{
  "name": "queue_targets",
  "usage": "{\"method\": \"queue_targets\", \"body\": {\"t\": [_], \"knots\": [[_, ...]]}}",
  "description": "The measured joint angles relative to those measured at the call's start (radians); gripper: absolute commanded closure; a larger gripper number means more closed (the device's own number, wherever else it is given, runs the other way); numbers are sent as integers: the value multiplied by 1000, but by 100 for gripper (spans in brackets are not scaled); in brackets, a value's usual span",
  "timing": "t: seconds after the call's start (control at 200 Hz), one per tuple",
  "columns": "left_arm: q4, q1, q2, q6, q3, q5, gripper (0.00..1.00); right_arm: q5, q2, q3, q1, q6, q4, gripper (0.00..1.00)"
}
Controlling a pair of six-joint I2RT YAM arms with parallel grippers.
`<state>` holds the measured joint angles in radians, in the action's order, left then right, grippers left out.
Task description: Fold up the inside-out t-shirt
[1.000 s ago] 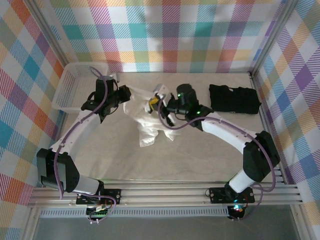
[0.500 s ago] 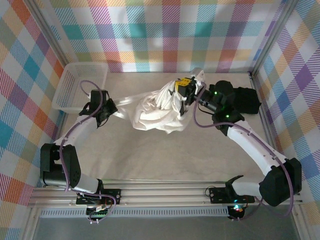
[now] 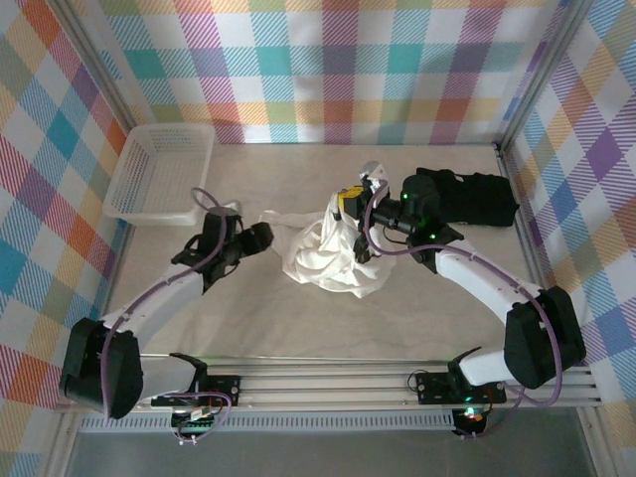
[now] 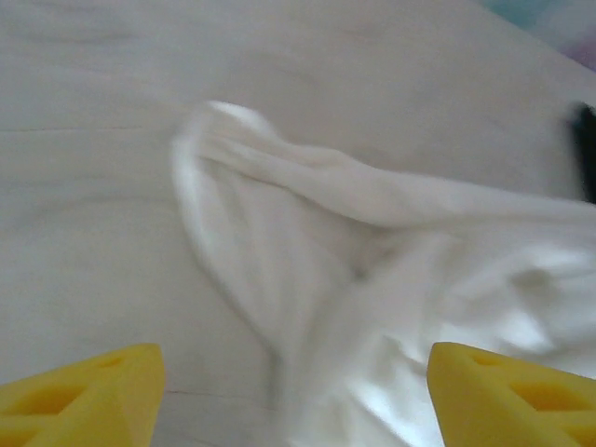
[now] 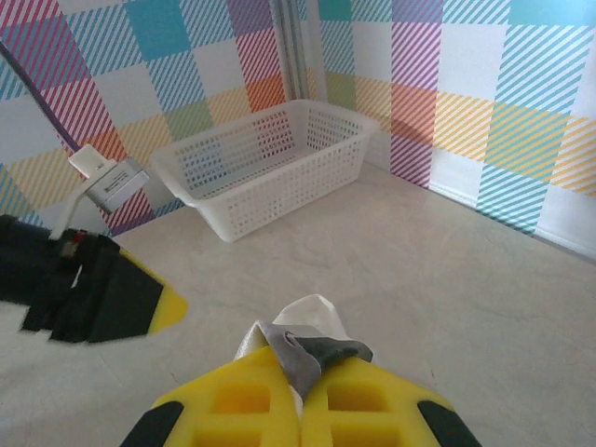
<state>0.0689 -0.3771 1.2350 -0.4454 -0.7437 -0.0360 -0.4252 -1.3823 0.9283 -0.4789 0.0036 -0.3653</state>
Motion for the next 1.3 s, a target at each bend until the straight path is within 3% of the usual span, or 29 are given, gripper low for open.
{"method": "queue_targets", "body": {"t": [0.13,0.355,0.43,0.58,0.745,0.995,1.114,1.299], "knots": [[-47,-86,93,47,-43,-72,26,-5,0,0,0,0,0,100],[-45,-107,378,109,-251,-162,29,-6,0,0,0,0,0,100],[-42,-111,467,127,-335,-196,45,-6,2,0,0,0,0,100],[-36,-112,610,124,-468,-237,100,10,24,7,10,1,27,100],[-42,-43,597,61,-476,-288,100,10,131,41,79,55,48,100],[-171,242,280,-135,-304,-307,100,2,410,-14,102,46,-31,100],[-201,249,233,-169,-275,-304,100,0,425,-84,102,28,-36,100],[-195,241,260,-148,-164,-254,97,-16,299,-235,103,-1,4,100]]}}
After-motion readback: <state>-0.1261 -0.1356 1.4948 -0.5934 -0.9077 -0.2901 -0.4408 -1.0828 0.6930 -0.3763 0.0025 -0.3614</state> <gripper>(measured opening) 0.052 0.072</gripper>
